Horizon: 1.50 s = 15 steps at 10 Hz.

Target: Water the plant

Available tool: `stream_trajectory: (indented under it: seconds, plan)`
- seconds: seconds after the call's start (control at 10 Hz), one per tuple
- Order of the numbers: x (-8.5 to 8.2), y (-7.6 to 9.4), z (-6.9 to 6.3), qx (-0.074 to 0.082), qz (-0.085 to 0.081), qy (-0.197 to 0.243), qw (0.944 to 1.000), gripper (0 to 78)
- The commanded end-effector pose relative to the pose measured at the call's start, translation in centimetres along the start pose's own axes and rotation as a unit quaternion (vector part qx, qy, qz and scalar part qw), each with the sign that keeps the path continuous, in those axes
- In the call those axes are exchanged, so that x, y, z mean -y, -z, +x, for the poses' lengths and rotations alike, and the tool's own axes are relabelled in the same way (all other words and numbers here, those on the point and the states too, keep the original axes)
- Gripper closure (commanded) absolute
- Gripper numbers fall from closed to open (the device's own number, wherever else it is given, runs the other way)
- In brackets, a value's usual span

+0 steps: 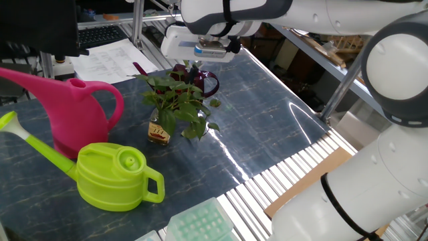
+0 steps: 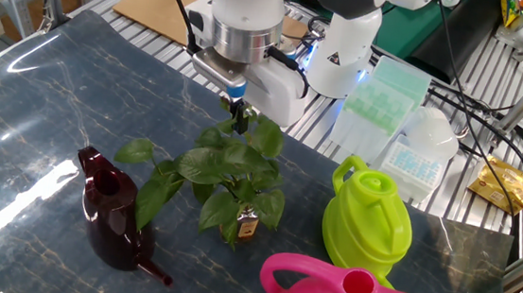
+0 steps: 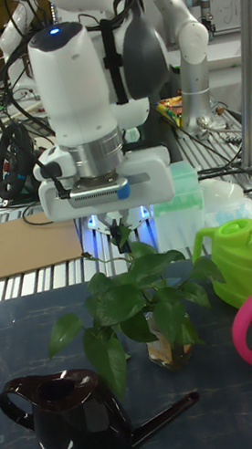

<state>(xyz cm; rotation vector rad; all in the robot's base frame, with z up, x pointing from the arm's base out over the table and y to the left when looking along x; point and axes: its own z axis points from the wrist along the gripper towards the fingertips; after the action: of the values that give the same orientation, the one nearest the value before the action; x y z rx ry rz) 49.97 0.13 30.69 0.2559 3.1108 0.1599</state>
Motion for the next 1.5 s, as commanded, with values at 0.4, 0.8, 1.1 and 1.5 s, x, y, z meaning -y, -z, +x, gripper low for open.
stream_trajectory:
  seconds: [0.4,0.8,1.1,1.5]
  plan:
    - [0.00,0.14,-0.06,0.006,0.024,0.002,0.9997,0.1]
    - [0.00,0.14,-0.06,0.006,0.024,0.002,0.9997,0.1]
    - [0.00,0.14,-0.06,0.006,0.024,0.002,0.9997,0.1]
    - [0.00,0.14,-0.06,0.006,0.024,0.002,0.9997,0.1]
